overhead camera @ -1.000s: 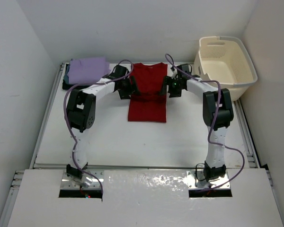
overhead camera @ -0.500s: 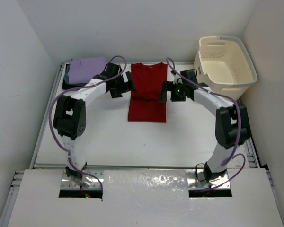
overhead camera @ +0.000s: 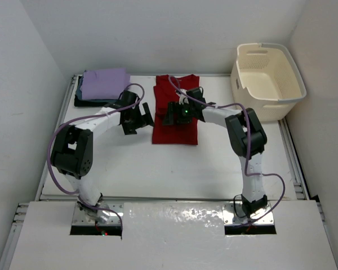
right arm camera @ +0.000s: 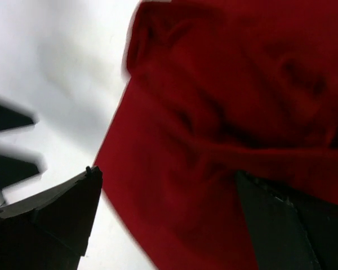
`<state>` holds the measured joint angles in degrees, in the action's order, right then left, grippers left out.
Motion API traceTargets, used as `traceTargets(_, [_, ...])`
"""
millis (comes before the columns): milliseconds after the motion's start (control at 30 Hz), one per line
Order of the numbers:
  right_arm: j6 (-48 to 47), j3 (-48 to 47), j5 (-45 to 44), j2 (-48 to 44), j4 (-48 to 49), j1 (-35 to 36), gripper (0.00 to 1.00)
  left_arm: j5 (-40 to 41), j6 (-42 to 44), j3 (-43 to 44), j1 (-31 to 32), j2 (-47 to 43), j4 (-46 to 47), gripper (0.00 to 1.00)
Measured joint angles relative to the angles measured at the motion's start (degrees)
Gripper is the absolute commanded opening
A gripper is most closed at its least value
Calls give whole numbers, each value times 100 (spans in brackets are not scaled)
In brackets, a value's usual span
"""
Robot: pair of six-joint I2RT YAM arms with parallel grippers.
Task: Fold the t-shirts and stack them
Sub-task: Fold the folded rectangular tshirt in 1/3 of the way, then grab one side of the 2/3 rectangular tshirt with both arms
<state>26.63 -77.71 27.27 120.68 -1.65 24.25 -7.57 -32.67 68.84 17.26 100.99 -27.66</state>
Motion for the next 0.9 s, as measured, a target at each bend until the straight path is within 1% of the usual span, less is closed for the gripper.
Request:
traceTargets(167, [72, -1386, -354, 883, 33, -44, 99, 96, -24, -35, 0, -236, -57, 100])
traceTargets(267, [166, -1945, -520, 1137, 236, -177, 99, 107, -20, -70, 0, -341, -57, 100])
traceTargets(333, [240, -2144, -584, 1222, 326, -313, 99, 109, -15, -101, 0, -372, -70, 100])
traceTargets(533, [282, -2140, -619, 1217, 389, -614, 99, 118, 33, -136, 0, -372, -133, 100])
traceTargets(600, [175, -1838, -638, 999, 323, -627, 99, 111, 76, -136, 0, -358, -118, 100])
traceTargets(700, [55, -470, -820, -9, 269, -570, 99, 42, 125, -133, 0, -262, 4, 100])
traceTargets(767, [15, 433, -935, -846, 85, -544, 99, -42, 144, -133, 0, -101, 133, 96])
traceTargets(800, [11, 791, -999, -1222, 66, -527, 99, -90, 157, -131, 0, -7, 190, 94])
traceTargets(833, [15, 1088, -1038, -1537, 57, -516, 99, -155, 175, -129, 0, 103, 256, 82])
traceTargets(867, [44, 1401, -1075, -1869, 57, -516, 99, -234, 184, -129, 0, 232, 321, 77])
traceTargets(900, [70, 1663, -1102, -2118, 55, -522, 99, -313, 205, -129, 0, 352, 382, 75])
